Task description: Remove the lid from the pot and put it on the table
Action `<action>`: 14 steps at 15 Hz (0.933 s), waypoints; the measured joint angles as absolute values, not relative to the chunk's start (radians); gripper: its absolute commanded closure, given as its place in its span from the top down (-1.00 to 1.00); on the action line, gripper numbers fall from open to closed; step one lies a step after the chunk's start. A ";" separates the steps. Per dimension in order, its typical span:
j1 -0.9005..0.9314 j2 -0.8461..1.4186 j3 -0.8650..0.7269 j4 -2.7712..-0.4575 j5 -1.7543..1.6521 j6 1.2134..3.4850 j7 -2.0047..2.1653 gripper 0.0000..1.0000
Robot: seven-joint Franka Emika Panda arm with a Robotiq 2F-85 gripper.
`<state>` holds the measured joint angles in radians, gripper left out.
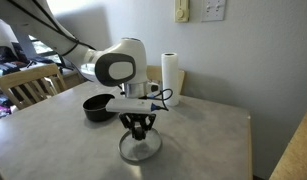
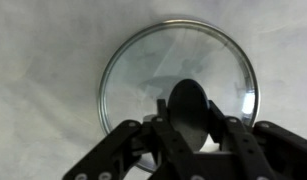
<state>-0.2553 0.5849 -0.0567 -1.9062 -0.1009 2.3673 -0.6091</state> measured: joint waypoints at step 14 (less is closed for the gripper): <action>-0.244 0.445 -0.054 -1.893 -0.099 2.300 -0.540 1.00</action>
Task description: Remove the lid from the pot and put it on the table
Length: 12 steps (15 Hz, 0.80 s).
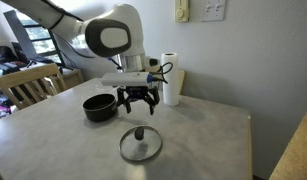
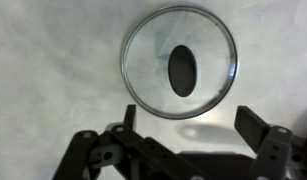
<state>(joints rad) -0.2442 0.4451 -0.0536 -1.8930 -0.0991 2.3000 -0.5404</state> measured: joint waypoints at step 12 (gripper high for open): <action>-0.190 0.284 -0.048 -1.840 0.050 1.944 -0.445 1.00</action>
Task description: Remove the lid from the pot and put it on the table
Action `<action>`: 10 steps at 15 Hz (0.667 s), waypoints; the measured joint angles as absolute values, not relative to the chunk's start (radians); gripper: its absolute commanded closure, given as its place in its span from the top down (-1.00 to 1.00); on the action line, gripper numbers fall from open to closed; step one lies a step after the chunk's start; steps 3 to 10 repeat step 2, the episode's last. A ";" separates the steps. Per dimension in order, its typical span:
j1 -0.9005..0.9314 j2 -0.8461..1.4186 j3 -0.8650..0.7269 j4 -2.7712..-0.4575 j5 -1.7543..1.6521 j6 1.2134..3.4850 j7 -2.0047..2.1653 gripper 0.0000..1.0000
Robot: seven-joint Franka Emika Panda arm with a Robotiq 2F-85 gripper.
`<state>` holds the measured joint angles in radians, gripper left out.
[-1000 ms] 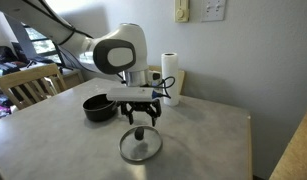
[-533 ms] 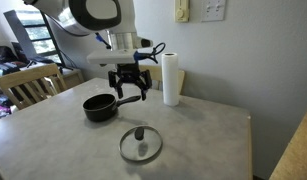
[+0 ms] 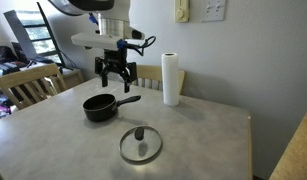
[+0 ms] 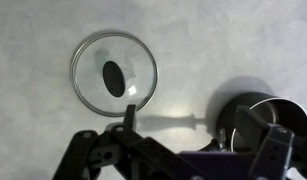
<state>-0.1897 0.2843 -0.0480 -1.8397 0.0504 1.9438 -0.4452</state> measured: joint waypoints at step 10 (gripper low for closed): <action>-0.189 0.284 -0.046 -1.835 0.056 1.935 -0.445 1.00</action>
